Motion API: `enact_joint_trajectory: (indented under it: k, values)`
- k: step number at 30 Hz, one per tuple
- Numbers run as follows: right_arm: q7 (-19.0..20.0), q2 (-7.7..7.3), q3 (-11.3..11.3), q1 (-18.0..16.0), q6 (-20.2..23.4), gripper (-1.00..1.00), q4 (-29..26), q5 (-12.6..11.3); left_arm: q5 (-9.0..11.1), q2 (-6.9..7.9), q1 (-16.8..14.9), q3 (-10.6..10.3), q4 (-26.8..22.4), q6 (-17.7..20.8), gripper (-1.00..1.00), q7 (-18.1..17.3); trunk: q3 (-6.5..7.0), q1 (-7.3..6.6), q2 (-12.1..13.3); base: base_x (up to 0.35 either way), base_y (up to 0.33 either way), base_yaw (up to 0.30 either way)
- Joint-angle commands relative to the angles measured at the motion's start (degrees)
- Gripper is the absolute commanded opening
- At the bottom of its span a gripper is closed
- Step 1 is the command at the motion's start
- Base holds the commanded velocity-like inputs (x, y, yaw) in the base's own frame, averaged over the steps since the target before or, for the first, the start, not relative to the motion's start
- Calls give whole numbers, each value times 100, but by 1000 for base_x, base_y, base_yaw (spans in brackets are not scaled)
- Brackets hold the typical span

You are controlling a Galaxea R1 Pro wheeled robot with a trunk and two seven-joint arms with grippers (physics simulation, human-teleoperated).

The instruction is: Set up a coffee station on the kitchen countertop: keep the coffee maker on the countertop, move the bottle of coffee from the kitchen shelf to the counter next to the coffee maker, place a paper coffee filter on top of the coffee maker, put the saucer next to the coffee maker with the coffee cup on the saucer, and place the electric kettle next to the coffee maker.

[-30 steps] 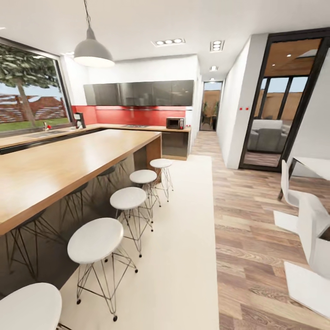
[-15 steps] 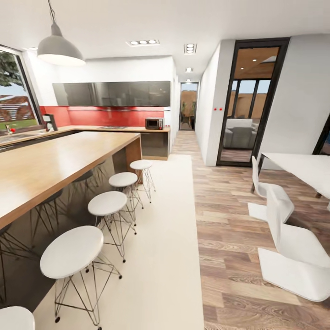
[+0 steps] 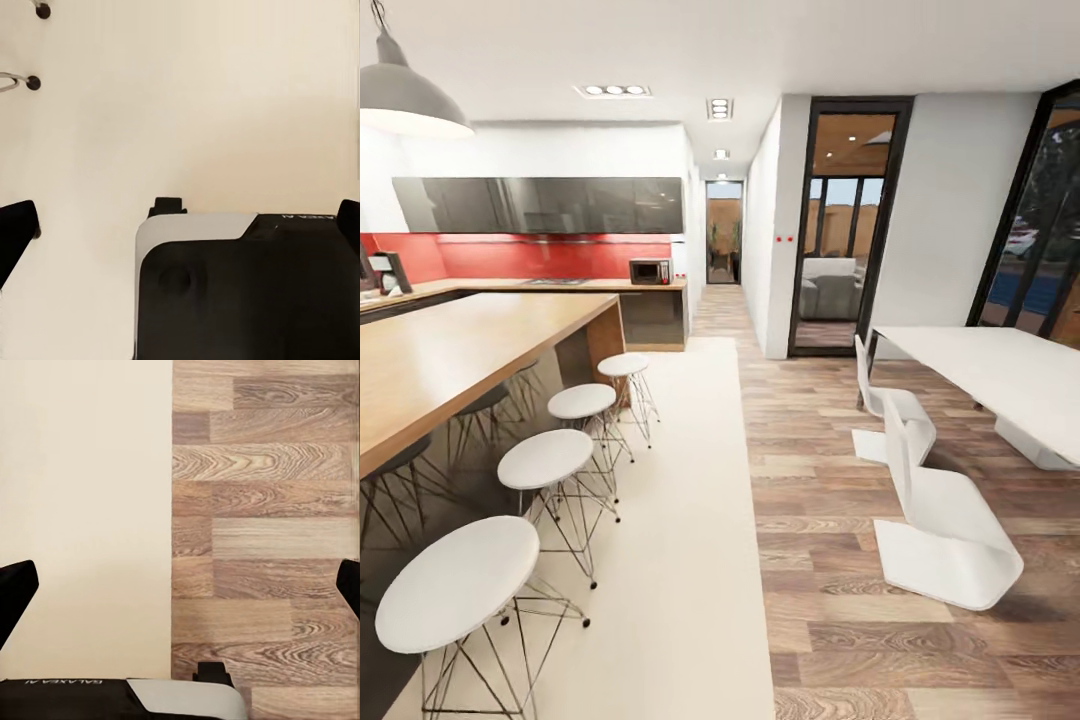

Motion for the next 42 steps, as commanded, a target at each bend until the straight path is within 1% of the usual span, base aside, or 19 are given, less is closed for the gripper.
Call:
enact_joint_trajectory:
  k: [1, 9, 15, 25, 33, 35, 38, 41, 42]
  values:
    - [-2, 3, -4, -5, -18, 100, 5, 2, 2, 0, -3, 20, 2, -17, 100, -5, 8, -21, 34, 0, 0, -300]
    - [-2, 7, -4, -5, -17, 100, 8, 3, 5, 2, -2, 20, 2, -18, 100, -5, 128, -197, 355, 0, 0, -291]
    - [-5, 9, 2, -5, -19, 100, 6, 7, 10, 9, -1, 20, 2, -18, 100, -5, 193, -329, 596, 0, 0, -192]
    - [-11, 21, 10, -5, -20, 100, 5, 12, 10, 21, 5, 20, 2, -18, 100, -5, 290, -548, 997, 0, 0, 31]
    - [-5, -5, 6, -5, -38, 100, -3, 27, 10, 45, -11, 10, -50, -2, 100, 11, 426, -724, 1318, 0, 0, 9]
    - [-3, -15, 7, -5, -44, 100, -4, 35, 10, 50, -64, 5, -71, 1, 100, 27, 462, -768, 1398, 0, 0, 0]
    - [-2, -28, 12, -5, -46, 100, 0, 37, 66, 70, -228, 9, -250, 0, 100, 45, 516, -834, 1518, 0, 0, 0]
    - [-2, -32, 13, -5, -47, 100, 3, 38, 161, 82, -311, 10, -508, -6, 100, 70, 516, -834, 1518, 0, 0, 0]
    - [-2, -33, 13, -5, -45, 100, 4, 42, 222, 86, -337, 11, -666, -5, 100, 76, 516, -834, 1518, 0, 0, 0]
